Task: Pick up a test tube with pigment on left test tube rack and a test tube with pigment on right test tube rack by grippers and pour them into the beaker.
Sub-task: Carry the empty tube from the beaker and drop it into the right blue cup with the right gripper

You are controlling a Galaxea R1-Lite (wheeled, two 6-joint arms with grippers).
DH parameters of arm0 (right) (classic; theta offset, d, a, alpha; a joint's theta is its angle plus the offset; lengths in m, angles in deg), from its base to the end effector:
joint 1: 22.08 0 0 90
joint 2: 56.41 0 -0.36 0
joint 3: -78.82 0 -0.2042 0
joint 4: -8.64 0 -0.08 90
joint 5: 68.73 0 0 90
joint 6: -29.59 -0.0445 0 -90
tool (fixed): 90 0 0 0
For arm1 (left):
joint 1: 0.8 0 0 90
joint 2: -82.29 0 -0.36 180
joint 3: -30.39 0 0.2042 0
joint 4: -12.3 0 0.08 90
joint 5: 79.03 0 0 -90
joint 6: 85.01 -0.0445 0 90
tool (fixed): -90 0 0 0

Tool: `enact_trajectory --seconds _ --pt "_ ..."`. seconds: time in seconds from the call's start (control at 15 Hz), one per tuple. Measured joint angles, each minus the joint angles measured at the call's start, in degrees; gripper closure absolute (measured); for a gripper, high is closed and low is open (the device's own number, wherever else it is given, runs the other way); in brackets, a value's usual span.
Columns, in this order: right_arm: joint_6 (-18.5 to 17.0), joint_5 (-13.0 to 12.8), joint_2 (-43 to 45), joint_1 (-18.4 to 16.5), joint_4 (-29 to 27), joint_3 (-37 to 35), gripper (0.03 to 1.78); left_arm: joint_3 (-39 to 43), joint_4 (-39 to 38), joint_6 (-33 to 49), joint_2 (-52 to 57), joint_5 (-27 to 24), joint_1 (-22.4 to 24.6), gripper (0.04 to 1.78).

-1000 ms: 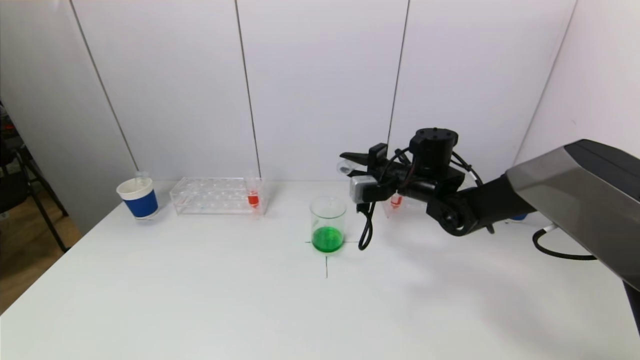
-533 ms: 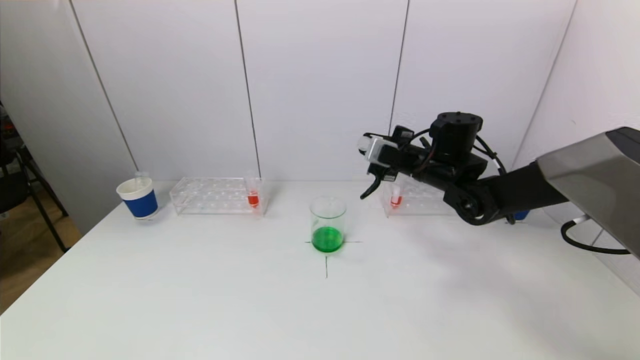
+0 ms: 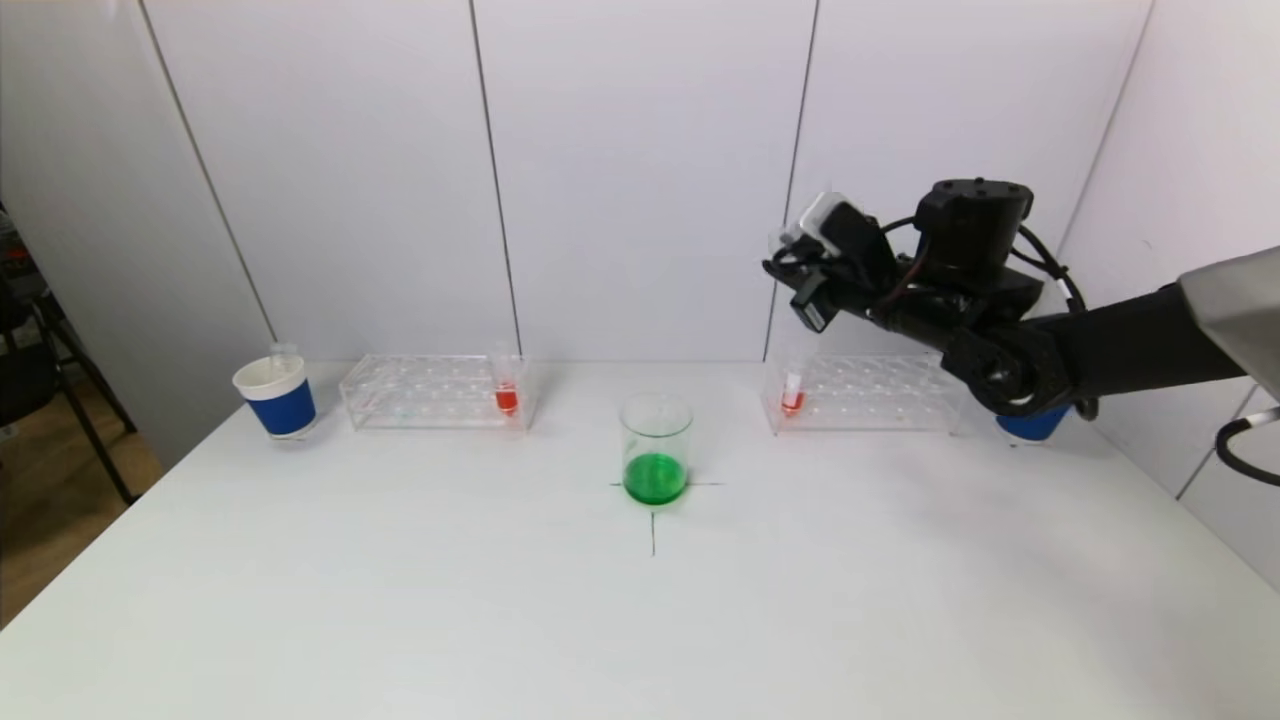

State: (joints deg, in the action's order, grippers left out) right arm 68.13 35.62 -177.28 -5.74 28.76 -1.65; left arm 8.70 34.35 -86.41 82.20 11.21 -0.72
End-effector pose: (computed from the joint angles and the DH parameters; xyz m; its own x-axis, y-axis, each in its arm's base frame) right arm 0.4748 0.1507 0.2321 0.8597 0.5103 -0.0206 -0.4119 0.6689 -0.6188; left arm -0.0456 0.0001 0.0748 1.0000 0.0056 -0.0079 -0.0054 0.9997 0.0245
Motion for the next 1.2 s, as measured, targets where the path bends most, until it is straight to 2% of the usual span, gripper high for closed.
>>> enact_trajectory --seconds 0.13,0.27,0.6,0.73,0.93,1.2 --pt "-7.6 -0.1 2.6 -1.1 -2.8 0.5 1.31 0.0 0.0 0.0 0.0 0.0 0.0 0.06" --pt "-14.1 -0.1 4.7 -2.7 -3.3 0.5 1.31 0.0 0.0 0.0 0.0 0.0 0.0 0.06" --pt "-25.1 0.3 7.9 -9.2 -5.2 -1.4 1.31 0.0 0.0 0.0 0.0 0.0 0.0 0.06" --pt "-29.9 0.6 8.8 -12.9 -5.4 -1.7 1.31 0.0 0.0 0.0 0.0 0.0 0.0 0.06" --pt "-34.4 1.0 9.4 -17.3 -5.4 -2.5 1.31 0.0 0.0 0.0 0.0 0.0 0.0 0.06" --pt "-37.0 2.3 9.2 -24.5 -5.0 -3.5 1.31 0.0 0.0 0.0 0.0 0.0 0.0 0.06"
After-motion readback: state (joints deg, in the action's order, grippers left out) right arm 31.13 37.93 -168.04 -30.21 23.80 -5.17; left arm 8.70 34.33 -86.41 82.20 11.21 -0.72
